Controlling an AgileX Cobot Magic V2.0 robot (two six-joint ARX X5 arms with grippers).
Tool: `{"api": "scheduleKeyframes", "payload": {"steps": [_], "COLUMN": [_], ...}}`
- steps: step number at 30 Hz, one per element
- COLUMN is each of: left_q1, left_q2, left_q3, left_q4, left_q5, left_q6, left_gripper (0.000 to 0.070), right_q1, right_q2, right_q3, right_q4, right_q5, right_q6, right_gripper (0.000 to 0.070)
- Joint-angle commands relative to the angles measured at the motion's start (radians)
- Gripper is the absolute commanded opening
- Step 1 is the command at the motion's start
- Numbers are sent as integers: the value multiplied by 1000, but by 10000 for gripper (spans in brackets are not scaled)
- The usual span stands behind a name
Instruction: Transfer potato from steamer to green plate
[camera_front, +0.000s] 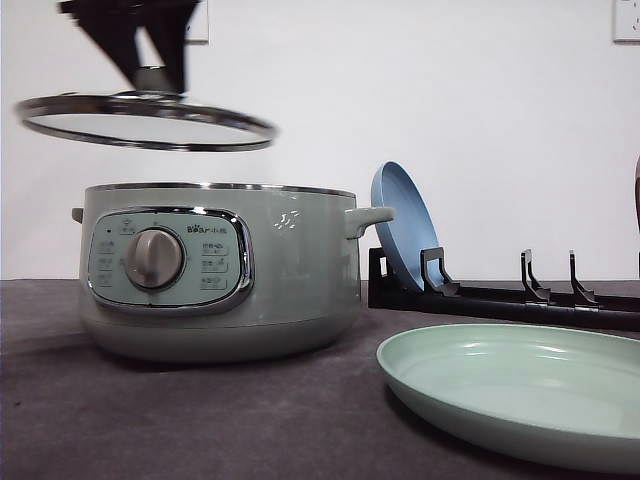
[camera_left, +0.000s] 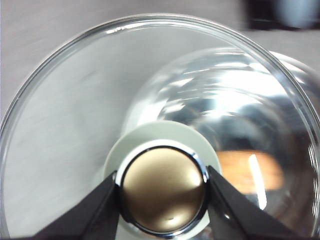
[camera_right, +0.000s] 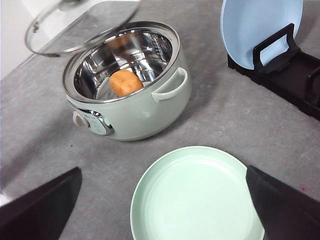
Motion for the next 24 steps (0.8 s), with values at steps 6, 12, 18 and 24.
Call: {"api": "scheduleKeyframes", "payload": {"steps": [6, 12, 18, 24], "left_q1": [138, 243, 294, 305], "left_q2": [-2, -2, -2, -2], "left_q3": [44, 44, 44, 43], "left_q4": [21, 21, 25, 24], "left_q5": [-2, 0, 1, 1], "left_q6": [-5, -23, -30, -30], "left_gripper": [0, 0, 0, 0], "right_q1": [3, 3, 4, 37], "right_q2": [6, 6, 32, 179], "right_q3": [9, 9, 10, 43], "right_q4": [6, 7, 18, 101], "right_q5": [0, 0, -5, -89], "right_q6": [6, 6, 6, 8], "right_gripper": [665, 665, 664, 663]}}
